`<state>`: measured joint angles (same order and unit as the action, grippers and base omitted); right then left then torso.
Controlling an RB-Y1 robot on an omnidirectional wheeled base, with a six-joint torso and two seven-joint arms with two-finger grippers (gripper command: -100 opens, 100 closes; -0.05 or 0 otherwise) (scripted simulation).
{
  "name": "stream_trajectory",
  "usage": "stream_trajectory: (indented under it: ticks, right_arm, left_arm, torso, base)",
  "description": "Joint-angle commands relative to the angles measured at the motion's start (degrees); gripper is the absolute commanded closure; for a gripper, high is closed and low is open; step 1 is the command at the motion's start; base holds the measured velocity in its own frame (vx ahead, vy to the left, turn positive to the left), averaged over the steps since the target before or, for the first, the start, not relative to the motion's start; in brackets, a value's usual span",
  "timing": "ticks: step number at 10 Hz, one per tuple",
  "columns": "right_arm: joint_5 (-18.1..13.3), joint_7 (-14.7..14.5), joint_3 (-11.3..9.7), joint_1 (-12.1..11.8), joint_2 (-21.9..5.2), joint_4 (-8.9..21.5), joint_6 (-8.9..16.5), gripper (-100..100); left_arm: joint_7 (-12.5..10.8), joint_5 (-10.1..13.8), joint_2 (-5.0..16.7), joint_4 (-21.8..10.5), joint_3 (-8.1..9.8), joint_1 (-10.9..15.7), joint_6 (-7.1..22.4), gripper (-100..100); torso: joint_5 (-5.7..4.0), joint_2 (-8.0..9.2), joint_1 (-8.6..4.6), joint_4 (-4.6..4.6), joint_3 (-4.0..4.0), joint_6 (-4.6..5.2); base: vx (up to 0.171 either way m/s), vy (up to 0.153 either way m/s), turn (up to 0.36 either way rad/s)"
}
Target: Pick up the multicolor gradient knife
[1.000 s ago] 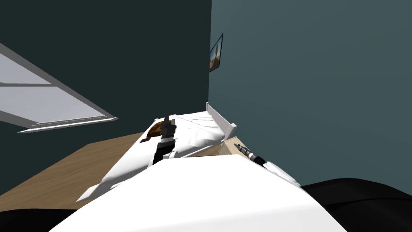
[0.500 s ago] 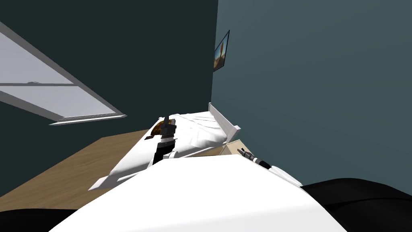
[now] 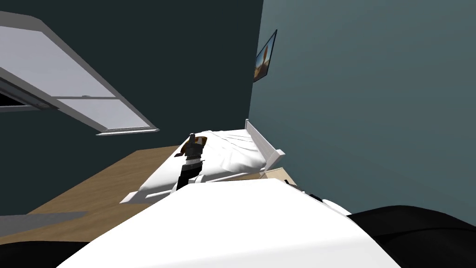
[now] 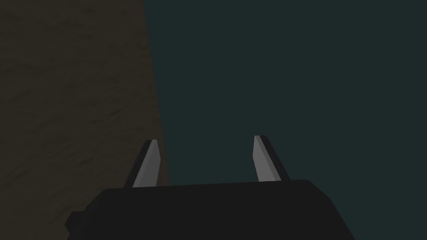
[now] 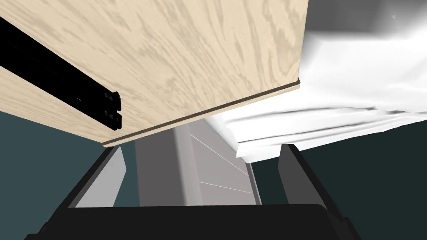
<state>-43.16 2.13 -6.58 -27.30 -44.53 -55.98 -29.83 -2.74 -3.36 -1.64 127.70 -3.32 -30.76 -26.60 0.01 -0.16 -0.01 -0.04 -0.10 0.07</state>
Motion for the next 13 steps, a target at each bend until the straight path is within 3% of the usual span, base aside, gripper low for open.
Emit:
stream_trajectory:
  ticks: [1,2,5,9,13]
  right_arm:
    - [-2.5,0.9,-1.3,0.3,-1.1,2.9,-0.2,-100]
    - [-4.3,1.3,-2.1,0.2,-1.8,5.6,-0.6,-100]
    - [-6.5,1.7,-2.9,0.2,-2.3,7.9,-1.0,-100]
    - [-12.9,3.4,-6.3,-0.1,-3.0,15.6,-2.4,-100]
    - [-17.2,4.8,-9.0,-0.4,-2.5,20.8,-3.4,-100]
  left_arm:
    - [0.0,0.0,0.0,0.0,0.0,0.0,0.0,0]
    - [0.0,0.0,0.0,0.0,0.0,0.0,0.0,0]
    - [0.0,0.0,0.0,0.0,0.0,0.0,0.0,0]
    - [0.0,0.0,0.0,0.0,0.0,0.0,0.0,0]
    - [0.0,0.0,0.0,0.0,0.0,0.0,0.0,0]
  torso:
    - [0.0,0.0,0.0,0.0,0.0,0.0]
    - [0.01,-0.02,-0.02,0.0,-0.01,-0.03]
    - [-0.01,-0.02,-0.03,-0.01,-0.01,0.0]
    - [0.01,-0.05,-0.01,-0.01,-0.03,-0.01]
    - [0.03,0.01,0.09,0.0,0.0,0.03]
  base:
    - [0.05,-0.031,0.157]
    - [0.08,-0.055,0.318]
    - [0.049,-0.037,0.11]
    - [0.055,-0.033,0.198]
    - [0.049,-0.023,0.129]
